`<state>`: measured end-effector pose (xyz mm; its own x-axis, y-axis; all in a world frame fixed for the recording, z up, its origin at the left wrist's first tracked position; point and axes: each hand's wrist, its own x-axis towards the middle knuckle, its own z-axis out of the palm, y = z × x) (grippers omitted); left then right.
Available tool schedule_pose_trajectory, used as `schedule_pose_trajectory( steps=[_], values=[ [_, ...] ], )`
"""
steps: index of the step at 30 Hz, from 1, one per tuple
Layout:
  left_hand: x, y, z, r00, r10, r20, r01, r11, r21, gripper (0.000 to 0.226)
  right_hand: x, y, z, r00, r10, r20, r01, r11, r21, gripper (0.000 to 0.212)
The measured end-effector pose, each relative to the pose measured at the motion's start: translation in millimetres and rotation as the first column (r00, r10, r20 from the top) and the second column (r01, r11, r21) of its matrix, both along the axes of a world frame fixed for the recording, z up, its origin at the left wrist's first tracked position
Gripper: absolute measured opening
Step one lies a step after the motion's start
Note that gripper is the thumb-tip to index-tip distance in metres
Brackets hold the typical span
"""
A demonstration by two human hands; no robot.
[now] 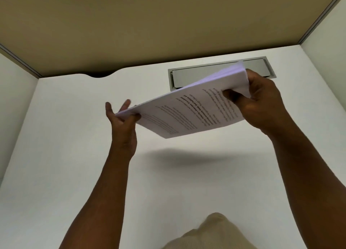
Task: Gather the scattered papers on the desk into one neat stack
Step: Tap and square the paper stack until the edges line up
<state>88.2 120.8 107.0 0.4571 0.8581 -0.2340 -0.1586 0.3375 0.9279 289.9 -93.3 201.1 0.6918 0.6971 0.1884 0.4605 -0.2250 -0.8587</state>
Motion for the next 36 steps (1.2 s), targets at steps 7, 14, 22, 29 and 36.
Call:
schedule_pose_trajectory(
  steps=[7, 14, 22, 29, 36],
  values=[
    [3, -3, -7, 0.992, -0.121, 0.034, 0.121, 0.993, 0.013, 0.032, 8, -4, -29, 0.961, -0.093, -0.259, 0.105, 0.994, 0.034, 0.022],
    [9, -6, -28, 0.993, -0.055, -0.105, 0.065, 0.994, 0.09, 0.024, 13, -1, -81, 0.861, -0.144, -0.487, 0.196, 0.979, 0.058, 0.023],
    [3, -6, -54, 0.958, -0.041, -0.284, 0.107, 0.97, 0.22, 0.023, 5, 12, -136, 0.722, -0.171, -0.67, 0.27, 0.962, 0.046, 0.025],
    [-4, -9, -76, 0.917, -0.031, -0.397, 0.101, 0.982, 0.158, 0.026, -6, 11, -152, 0.704, -0.183, -0.686, 0.245, 0.969, -0.006, 0.035],
    [-3, -5, -62, 0.945, -0.006, -0.326, 0.085, 0.969, 0.23, 0.03, 6, 9, -138, 0.751, -0.105, -0.652, 0.236, 0.965, 0.117, 0.039]
  ],
)
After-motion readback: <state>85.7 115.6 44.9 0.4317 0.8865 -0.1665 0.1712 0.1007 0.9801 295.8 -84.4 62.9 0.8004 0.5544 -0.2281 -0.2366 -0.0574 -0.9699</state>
